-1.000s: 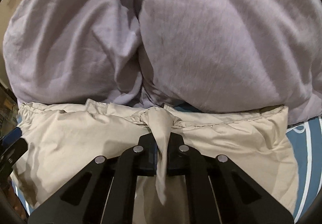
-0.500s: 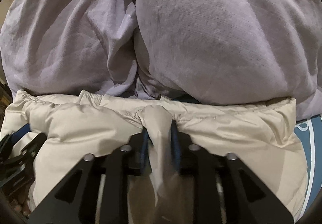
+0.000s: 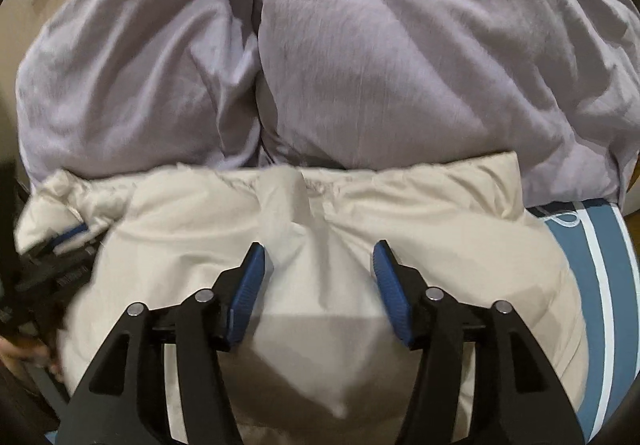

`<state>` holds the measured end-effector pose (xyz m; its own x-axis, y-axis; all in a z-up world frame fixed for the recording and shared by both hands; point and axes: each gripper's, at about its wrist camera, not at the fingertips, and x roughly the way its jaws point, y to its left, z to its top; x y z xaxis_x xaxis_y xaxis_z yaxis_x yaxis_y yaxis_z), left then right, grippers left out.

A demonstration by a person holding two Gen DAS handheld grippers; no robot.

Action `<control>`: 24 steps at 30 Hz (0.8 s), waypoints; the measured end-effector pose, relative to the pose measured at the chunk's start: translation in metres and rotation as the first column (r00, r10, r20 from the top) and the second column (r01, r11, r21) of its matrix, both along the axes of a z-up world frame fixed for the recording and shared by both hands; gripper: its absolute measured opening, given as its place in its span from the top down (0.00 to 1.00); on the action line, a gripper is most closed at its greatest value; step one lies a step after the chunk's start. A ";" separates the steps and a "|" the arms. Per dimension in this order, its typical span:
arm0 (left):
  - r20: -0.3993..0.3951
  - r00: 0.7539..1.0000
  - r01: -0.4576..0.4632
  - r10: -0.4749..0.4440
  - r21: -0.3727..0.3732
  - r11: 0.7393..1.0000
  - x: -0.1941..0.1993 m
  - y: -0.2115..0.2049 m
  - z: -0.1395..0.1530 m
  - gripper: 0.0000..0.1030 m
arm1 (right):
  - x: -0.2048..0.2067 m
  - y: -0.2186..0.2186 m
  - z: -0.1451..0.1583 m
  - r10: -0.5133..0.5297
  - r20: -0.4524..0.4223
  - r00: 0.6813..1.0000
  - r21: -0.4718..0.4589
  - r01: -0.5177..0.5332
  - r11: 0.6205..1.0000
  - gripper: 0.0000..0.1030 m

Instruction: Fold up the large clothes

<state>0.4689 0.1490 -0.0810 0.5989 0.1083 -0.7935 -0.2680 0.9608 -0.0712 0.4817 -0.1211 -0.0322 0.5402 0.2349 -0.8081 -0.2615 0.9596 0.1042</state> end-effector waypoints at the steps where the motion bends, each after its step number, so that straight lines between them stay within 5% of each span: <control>1: 0.001 1.000 0.000 0.000 -0.001 1.000 0.003 0.002 -0.002 0.18 | -0.002 0.002 -0.004 -0.001 0.015 1.000 -0.019 0.001 1.000 0.38; 18: 0.026 1.000 -0.016 0.016 -0.004 1.000 0.005 0.001 -0.019 0.16 | 0.018 0.028 -0.037 0.000 0.054 0.999 -0.091 0.004 0.996 0.27; 24: 0.018 1.000 -0.024 0.025 -0.012 1.000 -0.012 -0.001 0.005 0.16 | 0.017 0.036 -0.026 -0.024 0.015 1.000 -0.047 0.025 0.999 0.27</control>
<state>0.4570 0.1479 -0.0762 0.6106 0.1137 -0.7838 -0.2901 0.9530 -0.0878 0.4984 -0.0848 -0.0587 0.5570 0.1834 -0.8100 -0.2389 0.9695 0.0552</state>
